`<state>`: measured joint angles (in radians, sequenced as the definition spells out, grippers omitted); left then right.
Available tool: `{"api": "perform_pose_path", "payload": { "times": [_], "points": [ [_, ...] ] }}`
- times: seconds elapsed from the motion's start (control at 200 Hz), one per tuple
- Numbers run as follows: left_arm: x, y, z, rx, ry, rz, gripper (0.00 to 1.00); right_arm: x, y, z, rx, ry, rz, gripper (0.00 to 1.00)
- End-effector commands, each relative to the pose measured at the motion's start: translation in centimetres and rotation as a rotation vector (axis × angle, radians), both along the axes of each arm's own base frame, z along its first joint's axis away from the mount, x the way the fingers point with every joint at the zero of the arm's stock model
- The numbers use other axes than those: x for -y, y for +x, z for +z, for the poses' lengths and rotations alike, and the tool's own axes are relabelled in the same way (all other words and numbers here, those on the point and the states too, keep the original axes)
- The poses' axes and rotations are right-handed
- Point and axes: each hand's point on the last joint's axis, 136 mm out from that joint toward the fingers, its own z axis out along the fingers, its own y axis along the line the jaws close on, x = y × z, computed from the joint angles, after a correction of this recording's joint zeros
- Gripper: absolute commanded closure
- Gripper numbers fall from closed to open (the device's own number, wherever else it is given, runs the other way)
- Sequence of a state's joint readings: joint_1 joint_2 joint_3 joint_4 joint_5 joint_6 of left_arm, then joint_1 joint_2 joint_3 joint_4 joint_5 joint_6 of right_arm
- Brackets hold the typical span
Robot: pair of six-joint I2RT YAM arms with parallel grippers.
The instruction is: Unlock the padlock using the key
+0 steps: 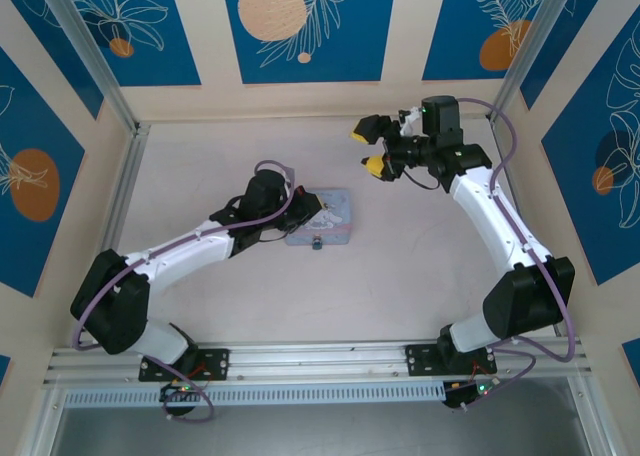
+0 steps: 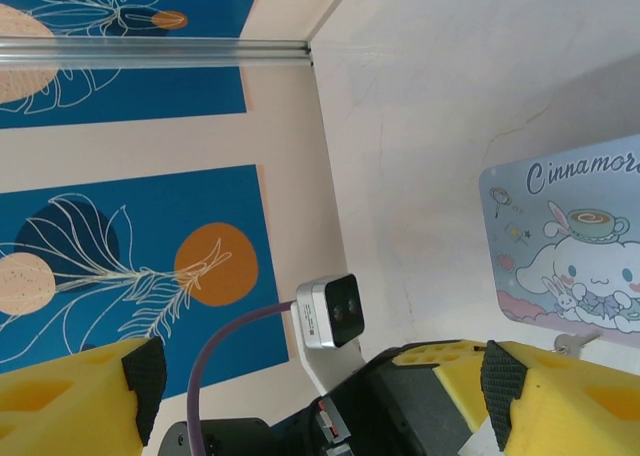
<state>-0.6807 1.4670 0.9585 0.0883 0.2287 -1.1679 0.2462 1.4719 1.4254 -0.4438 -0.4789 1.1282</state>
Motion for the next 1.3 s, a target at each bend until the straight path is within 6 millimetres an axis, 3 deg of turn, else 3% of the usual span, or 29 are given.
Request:
{"api": "perform_pose_path", "payload": {
  "times": [0.0,0.12,0.24,0.385,0.635,0.795,1.005,1.295],
  "points": [
    [-0.3,0.0,1.9,0.040,-0.023,-0.011,1.00,-0.4,-0.7,1.9,0.029,0.010,0.024,0.16],
    [-0.2,-0.1,2.1,0.049,-0.026,-0.021,1.00,-0.1,-0.7,1.4,0.035,-0.018,0.001,0.16],
    [0.3,-0.4,2.2,0.071,-0.025,-0.073,1.00,-0.3,-0.5,-0.3,0.029,-0.037,0.011,0.19],
    [1.2,-1.4,2.9,0.124,-0.035,-0.216,1.00,0.3,-0.5,-3.0,0.043,-0.045,0.027,0.28],
    [0.7,-3.4,5.4,0.263,-0.056,-0.422,1.00,1.2,-1.4,-5.8,0.166,0.003,0.077,0.41],
    [0.0,-4.0,6.5,0.328,-0.094,-0.499,1.00,0.4,-3.7,-4.8,0.298,0.096,0.202,0.45],
    [0.7,-4.6,7.3,0.352,-0.149,-0.593,1.00,-0.2,-5.9,-3.3,0.422,0.158,0.301,0.49],
    [1.2,-4.1,7.2,0.348,-0.161,-0.611,1.00,-1.4,-7.6,-4.5,0.458,0.177,0.367,0.58]
  ]
}}
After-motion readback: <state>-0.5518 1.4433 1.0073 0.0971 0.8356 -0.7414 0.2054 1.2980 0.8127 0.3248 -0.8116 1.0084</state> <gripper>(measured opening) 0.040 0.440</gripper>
